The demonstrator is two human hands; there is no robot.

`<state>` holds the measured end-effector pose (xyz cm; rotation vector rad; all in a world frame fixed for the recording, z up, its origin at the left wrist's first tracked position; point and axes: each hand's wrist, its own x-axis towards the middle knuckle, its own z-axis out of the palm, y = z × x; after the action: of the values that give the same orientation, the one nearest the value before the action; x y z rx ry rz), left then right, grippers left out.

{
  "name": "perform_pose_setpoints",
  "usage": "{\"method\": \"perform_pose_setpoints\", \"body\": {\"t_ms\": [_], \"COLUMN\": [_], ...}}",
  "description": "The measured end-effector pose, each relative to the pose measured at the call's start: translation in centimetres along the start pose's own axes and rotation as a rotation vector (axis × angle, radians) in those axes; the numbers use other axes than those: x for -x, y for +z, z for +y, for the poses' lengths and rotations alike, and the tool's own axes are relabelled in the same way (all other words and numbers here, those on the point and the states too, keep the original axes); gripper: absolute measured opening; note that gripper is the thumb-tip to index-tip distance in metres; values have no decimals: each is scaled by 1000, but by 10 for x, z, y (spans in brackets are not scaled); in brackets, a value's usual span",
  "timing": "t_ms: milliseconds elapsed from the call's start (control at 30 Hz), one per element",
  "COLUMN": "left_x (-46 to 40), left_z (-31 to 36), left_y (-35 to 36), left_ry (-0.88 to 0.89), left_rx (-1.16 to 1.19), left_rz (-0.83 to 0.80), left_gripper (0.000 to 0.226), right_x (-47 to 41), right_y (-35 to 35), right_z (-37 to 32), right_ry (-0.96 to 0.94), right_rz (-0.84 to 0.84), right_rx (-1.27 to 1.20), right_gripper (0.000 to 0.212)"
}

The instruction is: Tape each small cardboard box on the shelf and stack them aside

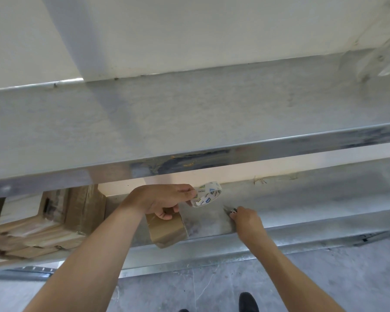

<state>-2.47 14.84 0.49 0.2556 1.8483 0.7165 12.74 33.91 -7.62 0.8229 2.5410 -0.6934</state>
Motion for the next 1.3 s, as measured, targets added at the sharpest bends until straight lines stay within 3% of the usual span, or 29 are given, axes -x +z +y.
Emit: {"method": "perform_pose_setpoints", "body": {"t_ms": [67, 133, 200, 267, 367, 467, 700, 867, 1033, 1167, 1300], "left_x": [1, 0, 1, 3, 6, 10, 16, 16, 18, 17, 18], "left_z": [1, 2, 2, 3, 4, 4, 3, -6, -1, -1, -5], "left_y": [1, 2, 3, 5, 7, 9, 10, 7, 19, 24, 35], "left_ry": [5, 5, 3, -5, -12, -3, 39, 149, 243, 223, 211], "left_rx": [-10, -19, -30, -43, -62, -61, -23, 23, 213, 221, 279], "left_rz": [6, 13, 24, 37, 70, 86, 76, 20, -6, 93, 336], "left_gripper": [23, 23, 22, 22, 25, 29, 36, 23, 34, 24, 25], "right_x": [-4, -6, -6, -2, -3, -18, -26, -26, -28, -24, -11], "right_y": [-4, -15, -39, -67, -81, -76, -77, -81, -99, -96, -91], "right_z": [8, 12, 4, -16, -43, -50, -49, -52, -50, -47, -39], "right_ry": [-20, -43, -150, -351, -606, -725, -763, -793, -804, -798, -757], "right_rz": [36, 123, 141, 7, -163, -139, -150, -153, -157, -162, -139], "right_rx": [135, 180, -177, -532, -352, -217, -195, -177, -160, -179, -269], "right_gripper": [25, 41, 59, 64, 56, 32, 35, 36, 38, 39, 39]}}
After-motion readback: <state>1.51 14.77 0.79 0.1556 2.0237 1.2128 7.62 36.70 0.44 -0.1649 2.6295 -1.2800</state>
